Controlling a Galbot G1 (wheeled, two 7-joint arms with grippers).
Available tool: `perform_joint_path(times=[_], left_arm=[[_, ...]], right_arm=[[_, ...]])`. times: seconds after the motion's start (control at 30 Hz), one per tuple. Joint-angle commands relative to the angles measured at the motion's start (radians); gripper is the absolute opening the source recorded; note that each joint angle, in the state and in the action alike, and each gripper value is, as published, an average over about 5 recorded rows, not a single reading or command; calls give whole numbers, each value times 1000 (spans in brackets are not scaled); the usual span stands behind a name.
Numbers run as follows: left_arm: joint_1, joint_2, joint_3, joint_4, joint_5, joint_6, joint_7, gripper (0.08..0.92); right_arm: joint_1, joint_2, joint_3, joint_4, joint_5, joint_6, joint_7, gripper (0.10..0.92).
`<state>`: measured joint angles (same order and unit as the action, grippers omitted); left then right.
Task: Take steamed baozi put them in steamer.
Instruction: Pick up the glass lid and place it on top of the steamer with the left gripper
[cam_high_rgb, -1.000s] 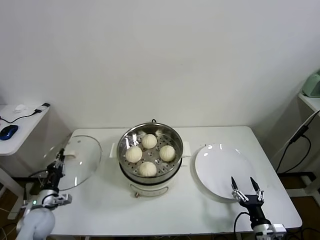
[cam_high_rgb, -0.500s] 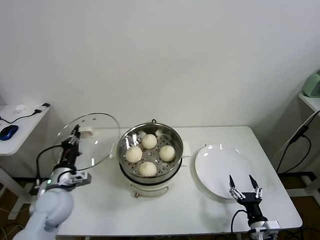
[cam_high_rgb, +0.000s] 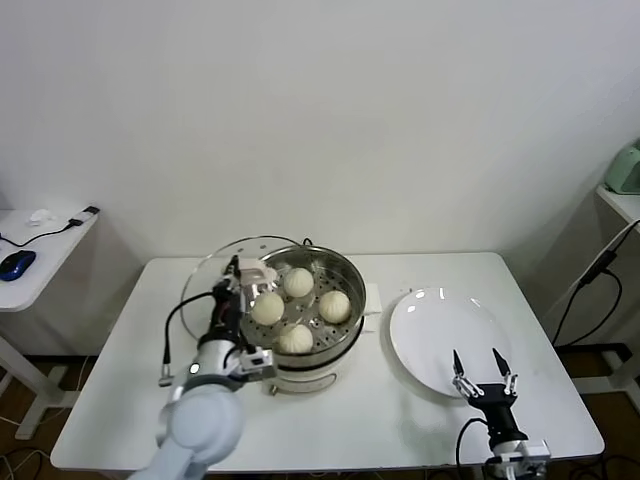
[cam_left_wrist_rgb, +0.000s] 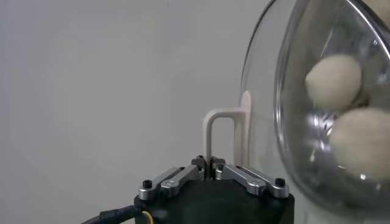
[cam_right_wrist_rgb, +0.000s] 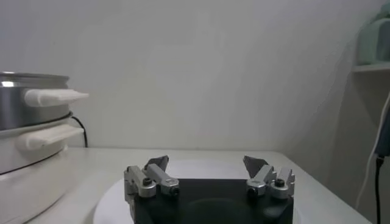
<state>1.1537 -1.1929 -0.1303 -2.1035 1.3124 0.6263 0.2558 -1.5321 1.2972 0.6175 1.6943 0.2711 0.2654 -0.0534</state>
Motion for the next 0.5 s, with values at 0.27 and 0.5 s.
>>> perform_joint_path(times=[0.27,0.5], left_arm=[[-62,-167,222,12,231,127,125,139],[-98,-255,261,112,281,129,116,139]], right_arm=[[-12,12,3,-21,-14,39,14,823],[-14,19,6,-31,-14,62,26,823]])
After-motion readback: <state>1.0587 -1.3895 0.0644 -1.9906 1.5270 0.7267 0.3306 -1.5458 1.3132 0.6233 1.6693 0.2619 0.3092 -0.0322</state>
